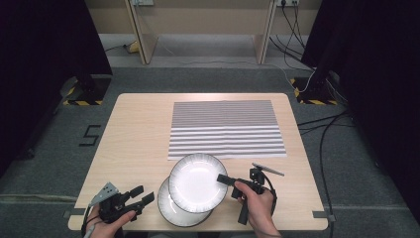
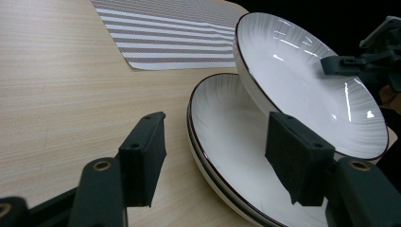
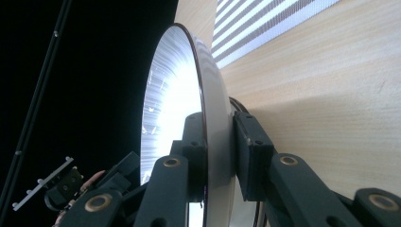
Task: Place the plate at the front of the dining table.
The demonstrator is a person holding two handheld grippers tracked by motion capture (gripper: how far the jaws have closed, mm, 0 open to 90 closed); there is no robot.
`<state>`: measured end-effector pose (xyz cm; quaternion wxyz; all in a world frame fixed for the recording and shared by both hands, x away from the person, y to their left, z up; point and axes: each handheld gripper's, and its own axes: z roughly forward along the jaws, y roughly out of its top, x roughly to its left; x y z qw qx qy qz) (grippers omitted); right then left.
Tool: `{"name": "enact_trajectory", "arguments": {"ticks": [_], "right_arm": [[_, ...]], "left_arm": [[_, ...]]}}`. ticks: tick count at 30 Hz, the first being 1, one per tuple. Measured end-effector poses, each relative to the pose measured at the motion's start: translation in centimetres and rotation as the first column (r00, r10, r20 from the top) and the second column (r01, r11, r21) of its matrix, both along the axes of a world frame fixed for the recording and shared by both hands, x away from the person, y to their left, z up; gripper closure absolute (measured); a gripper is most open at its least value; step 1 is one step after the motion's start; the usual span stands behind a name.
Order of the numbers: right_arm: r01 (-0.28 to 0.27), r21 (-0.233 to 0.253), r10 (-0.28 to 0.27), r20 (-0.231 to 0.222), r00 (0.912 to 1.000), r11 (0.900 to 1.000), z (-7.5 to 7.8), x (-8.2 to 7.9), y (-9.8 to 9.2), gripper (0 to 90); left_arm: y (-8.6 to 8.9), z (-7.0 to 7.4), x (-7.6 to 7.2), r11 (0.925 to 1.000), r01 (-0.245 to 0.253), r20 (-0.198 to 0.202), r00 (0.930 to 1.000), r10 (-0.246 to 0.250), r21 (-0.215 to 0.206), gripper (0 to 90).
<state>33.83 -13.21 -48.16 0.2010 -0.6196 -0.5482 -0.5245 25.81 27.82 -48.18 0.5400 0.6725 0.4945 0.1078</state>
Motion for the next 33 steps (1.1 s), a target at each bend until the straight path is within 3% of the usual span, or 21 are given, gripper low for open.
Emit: {"name": "enact_trajectory", "arguments": {"ticks": [33], "right_arm": [[0.051,0.015,-0.051,0.05,0.9975,0.999,1.9,1.3,-1.5,75.9]], "left_arm": [[1.3,-1.1,0.2,0.9986,-0.053,-0.019,0.9984,0.053,0.009,37.8]]}}
